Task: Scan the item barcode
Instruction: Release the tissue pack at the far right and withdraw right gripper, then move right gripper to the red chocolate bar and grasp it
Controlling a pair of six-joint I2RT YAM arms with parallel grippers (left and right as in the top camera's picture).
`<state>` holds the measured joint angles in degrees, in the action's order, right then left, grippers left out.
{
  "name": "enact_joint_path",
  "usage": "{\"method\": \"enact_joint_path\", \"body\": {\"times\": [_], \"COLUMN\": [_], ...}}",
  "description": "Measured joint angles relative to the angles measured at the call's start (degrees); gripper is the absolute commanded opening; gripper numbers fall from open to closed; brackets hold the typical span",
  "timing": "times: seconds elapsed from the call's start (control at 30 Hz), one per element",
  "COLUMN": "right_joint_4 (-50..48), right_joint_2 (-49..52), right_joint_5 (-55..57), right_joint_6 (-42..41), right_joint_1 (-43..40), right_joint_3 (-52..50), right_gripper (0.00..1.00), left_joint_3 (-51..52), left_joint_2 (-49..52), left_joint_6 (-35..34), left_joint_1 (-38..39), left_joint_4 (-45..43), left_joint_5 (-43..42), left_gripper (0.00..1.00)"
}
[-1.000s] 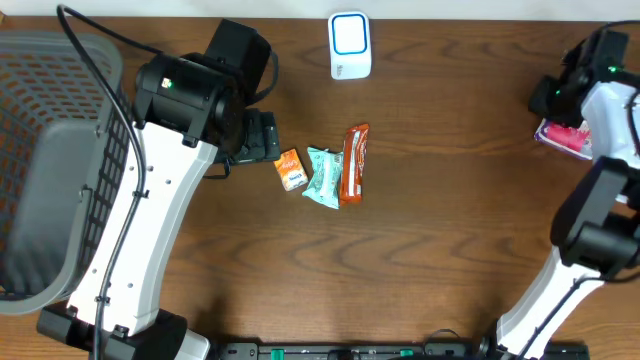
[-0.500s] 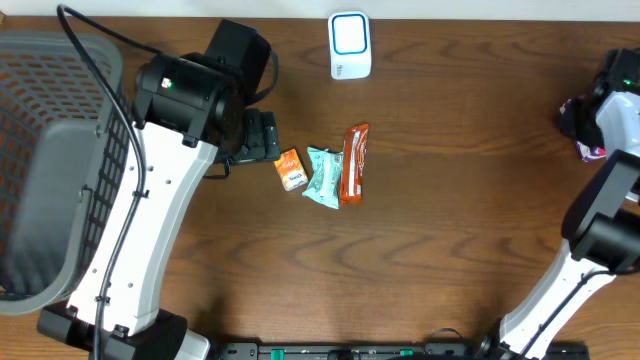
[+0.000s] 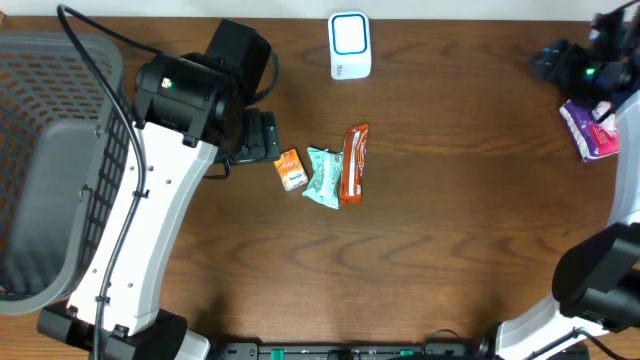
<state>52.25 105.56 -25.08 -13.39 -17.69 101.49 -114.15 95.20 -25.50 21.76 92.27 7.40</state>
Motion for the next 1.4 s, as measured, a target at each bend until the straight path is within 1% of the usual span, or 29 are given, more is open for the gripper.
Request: {"method": "enact_joint_path", "body": {"times": [0.1,0.23,0.47,0.7,0.77,0.87,0.9,1.07,1.27,1.3,1.33,1.4], "right_joint_4": [7.6,15.1,15.5,10.4,6.8,0.5,-3.4,-12.2,-16.1,-16.5,-16.8,-17.7], "right_joint_2": [0.5,1.2,2.2,2.8,2.8,2.8,2.8,2.9,2.9,2.9,2.9,2.9], "right_joint_5": [-3.6,-3.2,-2.1,-2.1,-1.9,-1.2,-0.9,0.2,3.5,4.0,4.2,4.7], "right_joint_6": [0.2,0.3,0.3,0.2,-0.7,-4.3,-6.6,-12.9,-19.3,-20.0,-20.5,-21.4], "right_joint_1": [2.9,7.1,15.1,26.0,28.4,31.9,33.6,37.4,40.5,40.9,41.0,41.4], "right_joint_3": [0.0,-0.1,-1.7,-7.3,-9.3,-13.8,-16.5,-23.3,-28.5,-29.2,-29.8,-30.9], "right_gripper": [0.99,0.99,0.99,0.99,0.99,0.99,0.99,0.99,0.99,0.97,0.92,0.86], "left_joint_3": [0.0,0.0,0.0,0.0,0.0,0.0,0.0,0.0,0.0,0.0,0.0,0.0], "left_joint_2": [0.0,0.0,0.0,0.0,0.0,0.0,0.0,0.0,0.0,0.0,0.0,0.0], "left_joint_6": [0.0,0.0,0.0,0.0,0.0,0.0,0.0,0.0,0.0,0.0,0.0,0.0], "left_joint_1": [0.0,0.0,0.0,0.0,0.0,0.0,0.0,0.0,0.0,0.0,0.0,0.0], "left_joint_4": [0.0,0.0,0.0,0.0,0.0,0.0,0.0,0.0,0.0,0.0,0.0,0.0], "left_joint_5": [0.0,0.0,0.0,0.0,0.0,0.0,0.0,0.0,0.0,0.0,0.0,0.0], "left_gripper": [0.98,0.98,0.98,0.98,0.98,0.98,0.98,0.98,0.98,0.98,0.98,0.98]}}
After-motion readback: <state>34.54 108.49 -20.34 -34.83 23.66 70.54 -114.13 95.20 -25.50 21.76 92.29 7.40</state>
